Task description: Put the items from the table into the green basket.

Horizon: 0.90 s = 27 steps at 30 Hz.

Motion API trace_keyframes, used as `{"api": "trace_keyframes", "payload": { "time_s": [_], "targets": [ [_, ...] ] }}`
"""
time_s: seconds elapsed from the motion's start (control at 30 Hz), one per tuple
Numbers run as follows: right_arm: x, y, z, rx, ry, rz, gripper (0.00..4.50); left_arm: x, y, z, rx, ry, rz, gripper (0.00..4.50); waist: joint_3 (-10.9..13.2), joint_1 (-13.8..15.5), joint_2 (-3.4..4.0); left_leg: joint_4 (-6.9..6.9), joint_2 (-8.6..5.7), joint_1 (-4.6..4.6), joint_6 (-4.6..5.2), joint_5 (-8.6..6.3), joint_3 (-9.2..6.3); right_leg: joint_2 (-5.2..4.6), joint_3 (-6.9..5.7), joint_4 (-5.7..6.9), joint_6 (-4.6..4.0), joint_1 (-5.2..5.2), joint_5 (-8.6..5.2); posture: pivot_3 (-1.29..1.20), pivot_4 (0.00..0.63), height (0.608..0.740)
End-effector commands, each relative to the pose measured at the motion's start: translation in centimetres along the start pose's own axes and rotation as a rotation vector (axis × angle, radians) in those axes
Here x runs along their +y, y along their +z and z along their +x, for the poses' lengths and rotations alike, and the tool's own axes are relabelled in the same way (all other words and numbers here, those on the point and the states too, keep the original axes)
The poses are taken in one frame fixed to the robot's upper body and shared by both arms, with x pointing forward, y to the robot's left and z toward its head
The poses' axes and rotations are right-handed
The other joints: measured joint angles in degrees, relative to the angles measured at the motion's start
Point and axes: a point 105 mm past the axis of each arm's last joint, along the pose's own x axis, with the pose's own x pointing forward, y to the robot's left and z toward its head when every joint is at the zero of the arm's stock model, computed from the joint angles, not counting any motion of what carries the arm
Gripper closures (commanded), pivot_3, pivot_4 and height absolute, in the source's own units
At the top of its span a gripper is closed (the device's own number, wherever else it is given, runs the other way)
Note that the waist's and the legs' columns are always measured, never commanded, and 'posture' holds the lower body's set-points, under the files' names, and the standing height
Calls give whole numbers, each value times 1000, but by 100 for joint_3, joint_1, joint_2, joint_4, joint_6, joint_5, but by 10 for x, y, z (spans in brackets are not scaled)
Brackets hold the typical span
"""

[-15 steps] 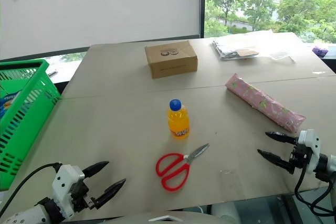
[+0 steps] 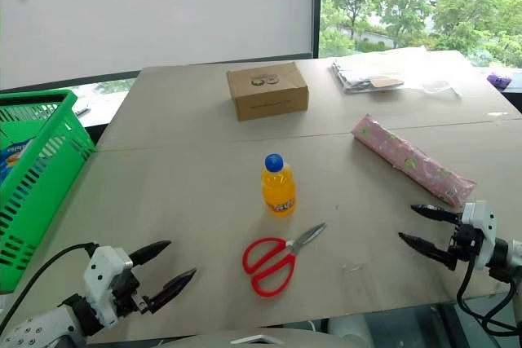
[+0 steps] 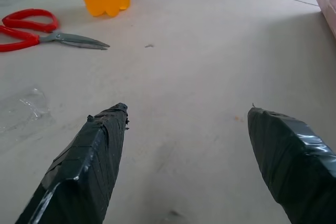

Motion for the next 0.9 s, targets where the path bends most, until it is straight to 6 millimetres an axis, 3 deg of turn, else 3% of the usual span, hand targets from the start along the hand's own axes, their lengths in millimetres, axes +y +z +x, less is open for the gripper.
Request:
{"api": "trace_keyframes", "payload": {
  "time_s": [0.03,0.2,0.33,0.5,0.63,0.73,0.83,0.9],
  "targets": [
    [3,11,6,1,43,-45,570,5,8,-1,-22,-3,34,14,-1,2,0,0,0,0,0,0,-1,0,-1,0,0,0,0,89,26,740],
    [8,23,29,-12,74,-62,570,8,11,-1,-31,-22,31,14,-11,4,4,1,0,0,0,0,0,0,0,0,0,0,0,101,16,740],
    [23,41,58,-16,166,-92,570,12,15,-5,-41,-31,40,14,-12,7,3,0,0,-1,0,0,-2,0,-2,0,0,-2,0,106,14,740],
    [53,51,93,41,356,-175,570,12,35,-31,-40,-176,75,14,-36,19,-19,0,4,-7,-1,-1,-9,3,-12,1,-1,-11,0,152,0,740],
    [60,54,135,85,450,-289,570,15,81,-55,-85,-250,119,14,-48,61,-50,3,6,-10,-4,-2,-14,-2,-27,-3,-2,-11,0,219,0,740],
    [65,57,156,111,521,-329,570,-3,97,-67,-34,-369,105,14,-57,67,-70,5,10,-11,-14,-8,-14,-6,-38,-2,-2,-12,0,242,0,740],
    [78,56,171,135,630,-345,570,-37,94,-76,96,-547,78,14,-61,131,-66,2,6,-18,-3,-14,-9,-16,-45,-12,-2,-18,1,275,0,740],
    [86,53,176,157,683,-332,570,-43,96,-77,113,-556,83,14,-69,227,-78,2,5,-28,-2,-22,-12,-14,-49,-16,-3,-27,0,286,0,740]
  ]
}}
